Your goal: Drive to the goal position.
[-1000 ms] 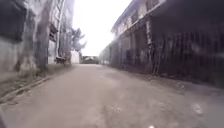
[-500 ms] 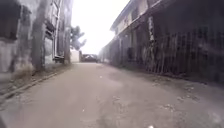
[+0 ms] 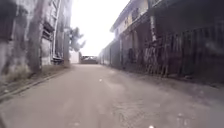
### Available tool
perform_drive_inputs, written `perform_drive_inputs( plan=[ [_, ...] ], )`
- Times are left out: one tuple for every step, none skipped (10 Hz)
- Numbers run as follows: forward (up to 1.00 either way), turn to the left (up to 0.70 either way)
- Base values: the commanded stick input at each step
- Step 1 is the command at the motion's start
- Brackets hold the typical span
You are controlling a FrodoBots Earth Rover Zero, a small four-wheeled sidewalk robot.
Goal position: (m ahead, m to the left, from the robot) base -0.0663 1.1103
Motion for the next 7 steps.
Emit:
perform_drive_inputs(
  plan=[
    [0.5,0.0],
    [0.5,0.0],
    [0.5,0.0],
    [0.5,0.0],
    [0.5,0.0],
    [0.5,0.0],
    [0.5,0.0]
  ],
)
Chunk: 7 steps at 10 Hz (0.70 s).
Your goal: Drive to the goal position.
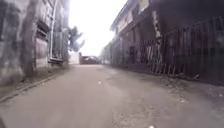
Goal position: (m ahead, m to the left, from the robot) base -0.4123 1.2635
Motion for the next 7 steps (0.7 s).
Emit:
perform_drive_inputs(
  plan=[
    [0.5,0.0],
    [0.5,0.0],
    [0.5,0.0],
    [0.5,0.0],
    [0.5,0.0],
    [0.5,0.0],
    [0.5,0.0]
  ],
)
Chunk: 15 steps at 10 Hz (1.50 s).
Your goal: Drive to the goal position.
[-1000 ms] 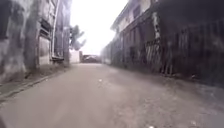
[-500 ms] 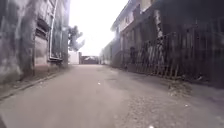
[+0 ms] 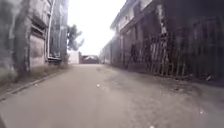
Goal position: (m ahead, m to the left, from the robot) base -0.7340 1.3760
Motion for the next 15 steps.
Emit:
perform_drive_inputs(
  plan=[
    [0.5,0.0],
    [0.5,0.0],
    [0.5,0.0],
    [0.5,0.11],
    [0.5,0.36],
    [0.5,0.5],
    [0.5,0.5],
    [0.5,0.37],
    [0.5,0.13],
    [0.5,0.0],
    [0.5,0.0],
    [0.5,0.0],
    [0.5,0.0],
    [0.5,0.0],
    [0.5,0.0]
  ],
)
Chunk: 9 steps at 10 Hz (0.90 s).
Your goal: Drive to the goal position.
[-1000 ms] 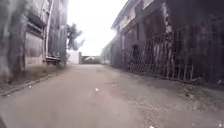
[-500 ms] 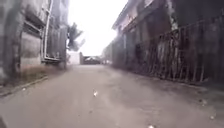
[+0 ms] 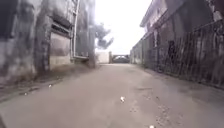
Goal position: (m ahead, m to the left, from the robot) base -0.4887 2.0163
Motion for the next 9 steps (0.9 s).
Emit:
perform_drive_inputs(
  plan=[
    [0.5,0.0],
    [0.5,0.0],
    [0.5,0.0],
    [0.5,0.0],
    [0.5,0.0],
    [0.5,0.0],
    [0.5,0.0],
    [0.5,0.0],
    [0.5,0.0]
  ],
)
